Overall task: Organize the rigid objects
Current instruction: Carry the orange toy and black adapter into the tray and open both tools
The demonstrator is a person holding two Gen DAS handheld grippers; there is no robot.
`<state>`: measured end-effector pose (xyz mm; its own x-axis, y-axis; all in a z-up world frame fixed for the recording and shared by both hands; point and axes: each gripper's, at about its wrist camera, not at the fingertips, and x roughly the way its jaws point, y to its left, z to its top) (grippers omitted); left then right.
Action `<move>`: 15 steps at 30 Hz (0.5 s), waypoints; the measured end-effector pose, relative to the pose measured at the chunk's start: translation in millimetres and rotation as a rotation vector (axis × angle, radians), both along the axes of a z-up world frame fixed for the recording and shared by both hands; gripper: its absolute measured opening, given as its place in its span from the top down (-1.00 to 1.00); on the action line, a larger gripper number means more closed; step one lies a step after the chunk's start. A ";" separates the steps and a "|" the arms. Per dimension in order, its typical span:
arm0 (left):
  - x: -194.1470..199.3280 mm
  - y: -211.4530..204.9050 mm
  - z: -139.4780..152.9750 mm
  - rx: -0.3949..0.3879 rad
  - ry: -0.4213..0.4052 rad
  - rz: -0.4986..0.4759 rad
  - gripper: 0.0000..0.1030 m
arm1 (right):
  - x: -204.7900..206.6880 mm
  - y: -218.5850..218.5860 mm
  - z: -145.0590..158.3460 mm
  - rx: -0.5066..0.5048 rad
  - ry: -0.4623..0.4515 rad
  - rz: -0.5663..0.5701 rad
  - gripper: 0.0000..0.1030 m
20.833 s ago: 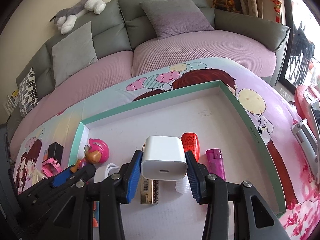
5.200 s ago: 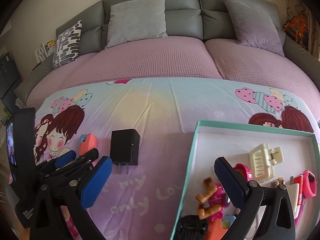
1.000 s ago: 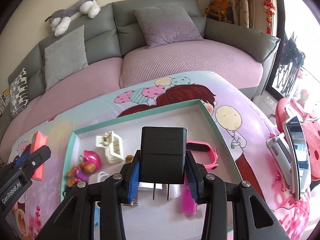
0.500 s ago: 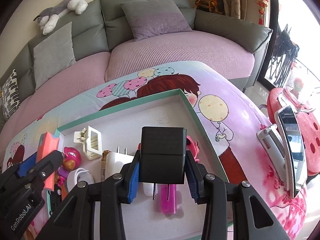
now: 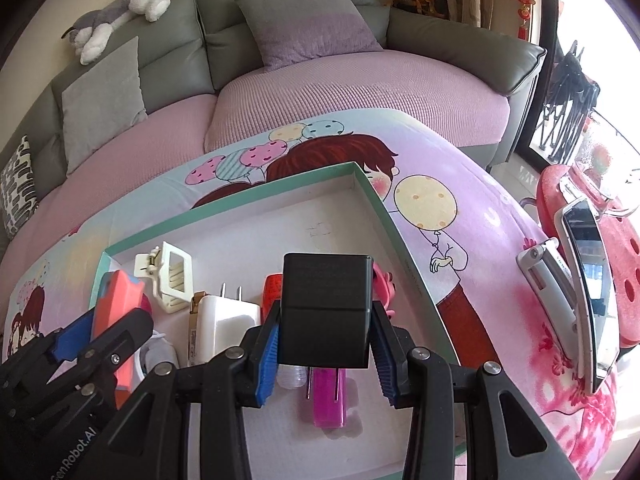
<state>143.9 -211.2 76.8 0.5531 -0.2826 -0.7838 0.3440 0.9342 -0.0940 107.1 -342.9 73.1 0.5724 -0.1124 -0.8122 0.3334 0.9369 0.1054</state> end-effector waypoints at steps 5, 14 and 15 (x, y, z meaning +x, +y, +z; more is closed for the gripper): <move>1.1 -1.8 -5.1 0.019 0.012 0.000 0.15 | 2.3 0.8 -5.5 0.000 0.021 0.005 0.16; 2.0 -5.0 -11.6 0.033 0.030 -0.008 0.14 | 4.9 3.6 -9.7 -0.013 0.042 0.013 0.15; 2.1 -4.9 -11.2 0.033 0.031 -0.008 0.12 | 4.8 3.4 -9.3 -0.011 0.042 0.013 0.15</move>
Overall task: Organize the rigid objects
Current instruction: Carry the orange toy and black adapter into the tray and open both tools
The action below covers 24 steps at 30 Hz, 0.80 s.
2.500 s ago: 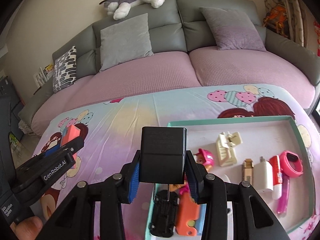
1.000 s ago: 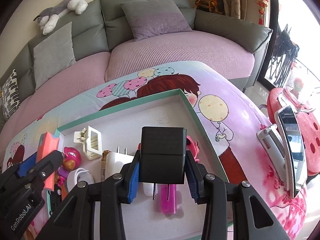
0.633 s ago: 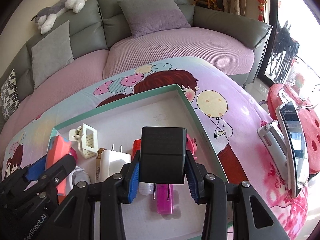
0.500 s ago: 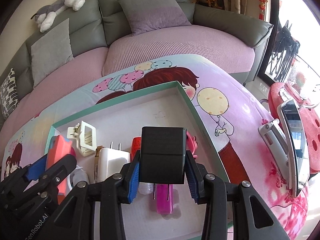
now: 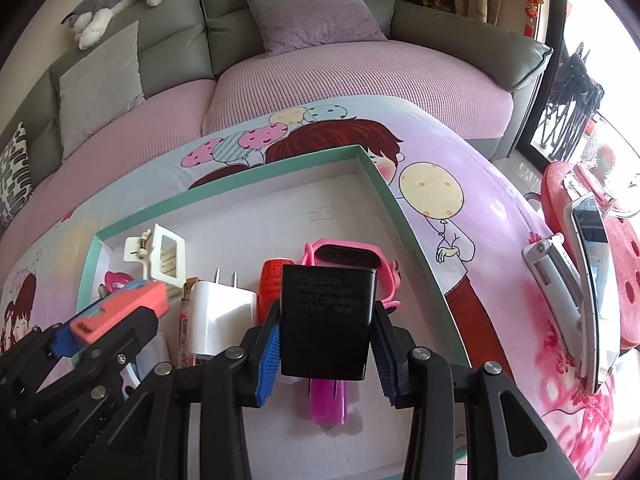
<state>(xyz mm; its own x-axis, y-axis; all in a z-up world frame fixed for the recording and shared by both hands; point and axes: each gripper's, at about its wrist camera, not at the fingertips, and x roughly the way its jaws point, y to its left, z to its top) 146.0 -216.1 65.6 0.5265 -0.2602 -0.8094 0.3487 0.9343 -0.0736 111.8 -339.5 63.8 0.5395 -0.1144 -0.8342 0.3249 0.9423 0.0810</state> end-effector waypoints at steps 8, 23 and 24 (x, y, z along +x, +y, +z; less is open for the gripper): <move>-2.5 7.3 13.2 0.005 -0.032 0.020 -0.07 | -1.3 1.4 6.7 -0.014 -0.013 0.004 -0.02; -3.3 60.4 32.9 0.004 -0.096 0.188 -0.48 | -2.8 14.7 18.3 -0.033 -0.057 0.029 -0.29; -4.3 65.1 33.2 0.003 -0.100 0.201 -0.53 | -3.3 15.0 19.3 -0.031 -0.062 0.030 -0.35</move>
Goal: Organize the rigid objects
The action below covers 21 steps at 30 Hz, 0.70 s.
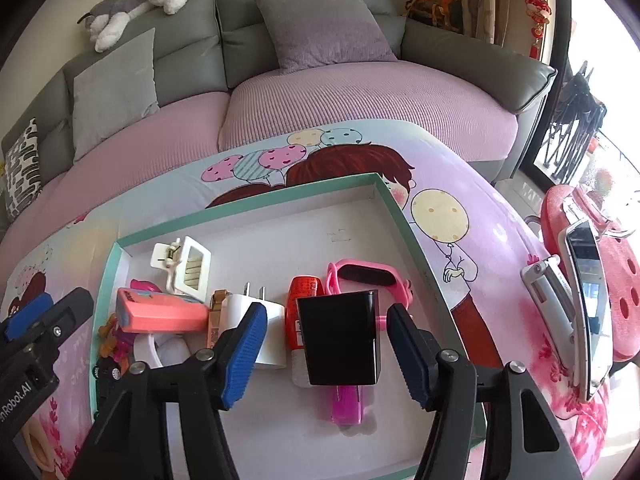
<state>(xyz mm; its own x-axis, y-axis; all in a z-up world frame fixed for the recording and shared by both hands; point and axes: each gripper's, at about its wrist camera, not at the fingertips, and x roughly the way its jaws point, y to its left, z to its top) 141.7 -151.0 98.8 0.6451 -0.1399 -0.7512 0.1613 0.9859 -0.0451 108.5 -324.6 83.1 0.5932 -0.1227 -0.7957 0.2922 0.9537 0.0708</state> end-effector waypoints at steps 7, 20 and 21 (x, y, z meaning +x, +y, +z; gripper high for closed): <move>-4.9 31.2 -1.8 0.016 -0.017 0.097 -0.61 | -6.0 9.8 10.5 0.019 -0.061 0.033 -0.71; -45.3 75.2 -23.9 0.059 -0.031 0.190 -0.74 | -37.6 38.9 7.5 0.004 -0.135 0.110 -1.00; -49.5 77.8 -23.0 0.054 -0.038 0.197 -0.84 | -39.8 41.3 6.9 0.002 -0.135 0.114 -1.00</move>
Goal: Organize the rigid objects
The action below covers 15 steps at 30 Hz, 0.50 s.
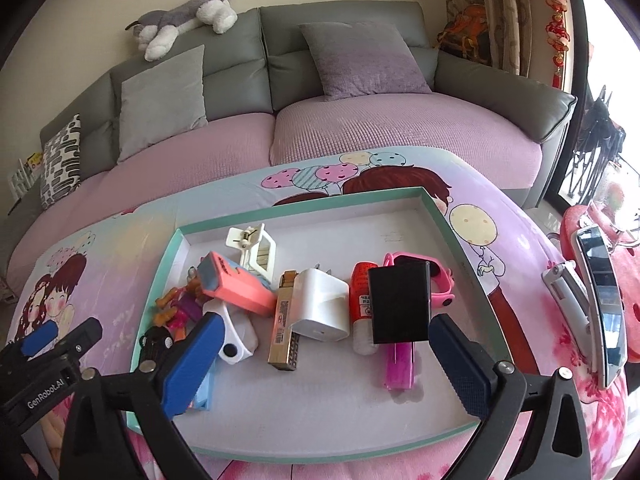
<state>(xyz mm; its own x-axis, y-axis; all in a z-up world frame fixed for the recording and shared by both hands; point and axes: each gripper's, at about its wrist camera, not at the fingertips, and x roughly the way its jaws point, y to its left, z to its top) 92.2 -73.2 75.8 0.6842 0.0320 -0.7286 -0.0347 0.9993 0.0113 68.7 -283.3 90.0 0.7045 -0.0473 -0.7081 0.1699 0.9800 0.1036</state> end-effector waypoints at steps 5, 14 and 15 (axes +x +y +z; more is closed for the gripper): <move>-20.0 10.4 0.3 -0.038 -0.004 0.002 -1.00 | -15.3 7.9 -3.2 0.053 0.008 0.025 -1.00; -48.9 15.1 -9.5 -0.027 0.039 0.005 -1.00 | -42.3 22.6 -18.9 0.036 0.053 0.055 -1.00; -52.7 15.7 -9.9 -0.014 0.035 0.015 -1.00 | -44.7 23.7 -19.9 0.033 0.054 0.058 -1.00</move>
